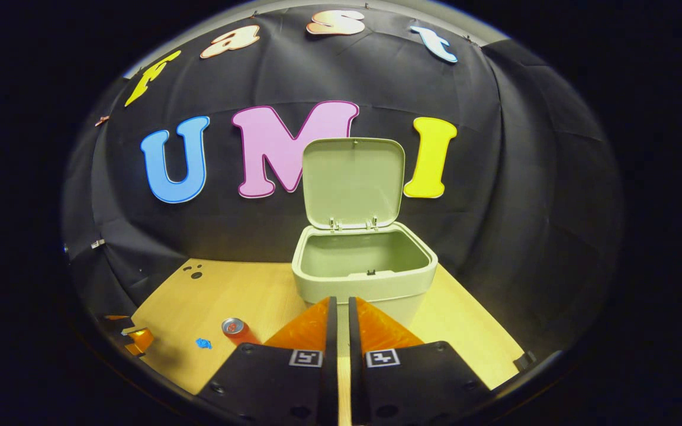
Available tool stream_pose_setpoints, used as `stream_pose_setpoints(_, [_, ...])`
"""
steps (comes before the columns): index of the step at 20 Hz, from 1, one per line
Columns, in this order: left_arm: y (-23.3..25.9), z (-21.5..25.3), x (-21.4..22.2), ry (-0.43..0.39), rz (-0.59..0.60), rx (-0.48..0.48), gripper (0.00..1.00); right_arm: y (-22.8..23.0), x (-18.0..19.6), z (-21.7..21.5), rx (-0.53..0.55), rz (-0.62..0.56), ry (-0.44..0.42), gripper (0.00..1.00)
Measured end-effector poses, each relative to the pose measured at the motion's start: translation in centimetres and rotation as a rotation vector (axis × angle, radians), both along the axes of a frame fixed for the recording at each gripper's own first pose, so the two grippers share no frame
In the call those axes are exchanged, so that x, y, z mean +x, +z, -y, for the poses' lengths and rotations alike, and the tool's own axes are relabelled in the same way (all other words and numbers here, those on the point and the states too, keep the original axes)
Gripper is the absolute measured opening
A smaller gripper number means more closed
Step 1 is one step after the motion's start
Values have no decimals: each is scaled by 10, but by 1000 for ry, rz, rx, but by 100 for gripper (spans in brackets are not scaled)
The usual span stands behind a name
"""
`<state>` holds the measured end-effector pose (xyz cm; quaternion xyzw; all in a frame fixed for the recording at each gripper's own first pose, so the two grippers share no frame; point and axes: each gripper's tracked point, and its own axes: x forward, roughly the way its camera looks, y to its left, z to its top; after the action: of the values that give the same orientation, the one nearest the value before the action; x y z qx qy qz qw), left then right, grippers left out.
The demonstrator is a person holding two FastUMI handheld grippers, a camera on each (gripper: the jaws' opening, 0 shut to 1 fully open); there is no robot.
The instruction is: Press the lid of the desktop garbage bin to open it, pick up the crumpled paper on the desktop and throw it into the bin, then pick up the pop can on the desktop and drop it into the bin, and finally close the garbage bin lid.
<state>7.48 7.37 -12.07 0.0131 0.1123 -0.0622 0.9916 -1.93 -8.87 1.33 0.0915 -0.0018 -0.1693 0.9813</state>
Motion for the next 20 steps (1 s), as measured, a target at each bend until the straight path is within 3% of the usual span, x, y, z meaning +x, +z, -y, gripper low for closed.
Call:
stream_pose_setpoints(1, [-5,1,7,-5,-6,2,96,-4,-2,-4,4,-9,2,24])
stream_pose_setpoints(2, [-9,2,14,-11,-13,4,96,-8,-4,-7,6,-20,2,28])
stream_pose_setpoints(6, [-35,7,34,-44,-54,13,96,-22,-15,-18,8,-52,5,35])
stream_pose_setpoints(7, [-42,8,42,-50,-64,19,96,-27,-19,-20,9,-65,4,51])
stream_pose_setpoints(9, [-55,16,53,-68,-86,29,96,-41,-25,-23,13,-96,3,68])
stream_pose_setpoints(10, [-60,19,59,-78,-97,33,96,-46,-30,-24,16,-110,0,70])
stream_pose_setpoints(13, [-77,28,76,-104,-128,44,96,-61,-41,-24,36,-148,-19,99])
stream_pose_setpoints(20, [-111,36,106,-115,-183,83,96,-86,-68,-23,75,-207,-65,100])
